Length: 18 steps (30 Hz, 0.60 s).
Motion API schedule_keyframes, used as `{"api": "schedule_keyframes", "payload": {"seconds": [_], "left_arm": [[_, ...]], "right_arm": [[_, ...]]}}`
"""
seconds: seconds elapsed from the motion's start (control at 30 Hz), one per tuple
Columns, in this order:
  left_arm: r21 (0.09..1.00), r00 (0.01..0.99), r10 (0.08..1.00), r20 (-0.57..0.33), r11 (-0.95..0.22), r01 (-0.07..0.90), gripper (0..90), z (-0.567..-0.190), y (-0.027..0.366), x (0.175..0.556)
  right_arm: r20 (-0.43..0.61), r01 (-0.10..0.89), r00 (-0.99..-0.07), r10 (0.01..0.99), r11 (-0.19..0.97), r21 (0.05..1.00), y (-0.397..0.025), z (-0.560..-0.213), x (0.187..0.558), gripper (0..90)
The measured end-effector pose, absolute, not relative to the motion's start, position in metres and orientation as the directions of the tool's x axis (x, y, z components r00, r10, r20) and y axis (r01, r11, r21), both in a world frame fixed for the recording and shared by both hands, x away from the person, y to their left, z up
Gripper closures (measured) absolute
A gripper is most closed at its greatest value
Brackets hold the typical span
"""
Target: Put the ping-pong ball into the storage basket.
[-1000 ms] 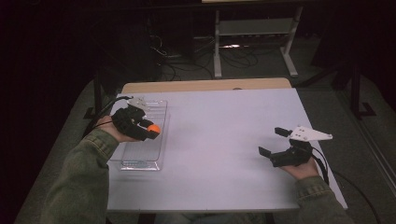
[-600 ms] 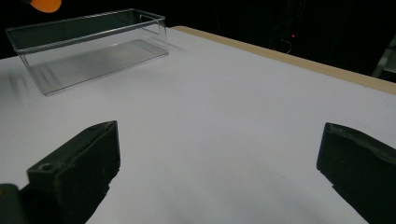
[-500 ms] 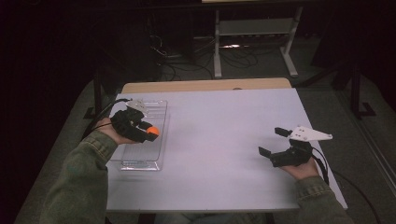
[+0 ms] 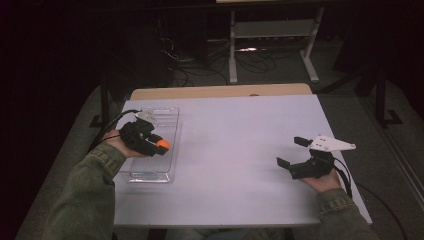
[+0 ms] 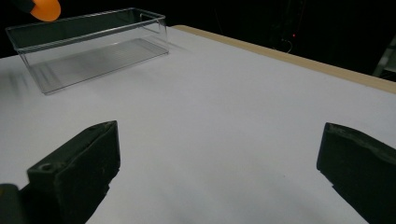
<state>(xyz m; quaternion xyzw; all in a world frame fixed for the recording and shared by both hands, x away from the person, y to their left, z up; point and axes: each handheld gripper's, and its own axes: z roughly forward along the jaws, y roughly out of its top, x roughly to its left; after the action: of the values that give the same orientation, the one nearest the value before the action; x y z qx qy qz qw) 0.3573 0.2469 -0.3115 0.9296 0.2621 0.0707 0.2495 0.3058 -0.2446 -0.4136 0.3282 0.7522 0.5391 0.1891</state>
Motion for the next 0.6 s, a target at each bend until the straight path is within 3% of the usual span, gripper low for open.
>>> {"api": "schedule_keyframes", "payload": {"seconds": [0.6], "left_arm": [[0.486,0.848,0.530,-0.020,-0.736,0.472,49.9,-0.324,0.252,0.357]], "right_arm": [[0.072,0.293,-0.712,0.698,0.203,0.934,-0.245,-0.414,0.306,0.0]]}}
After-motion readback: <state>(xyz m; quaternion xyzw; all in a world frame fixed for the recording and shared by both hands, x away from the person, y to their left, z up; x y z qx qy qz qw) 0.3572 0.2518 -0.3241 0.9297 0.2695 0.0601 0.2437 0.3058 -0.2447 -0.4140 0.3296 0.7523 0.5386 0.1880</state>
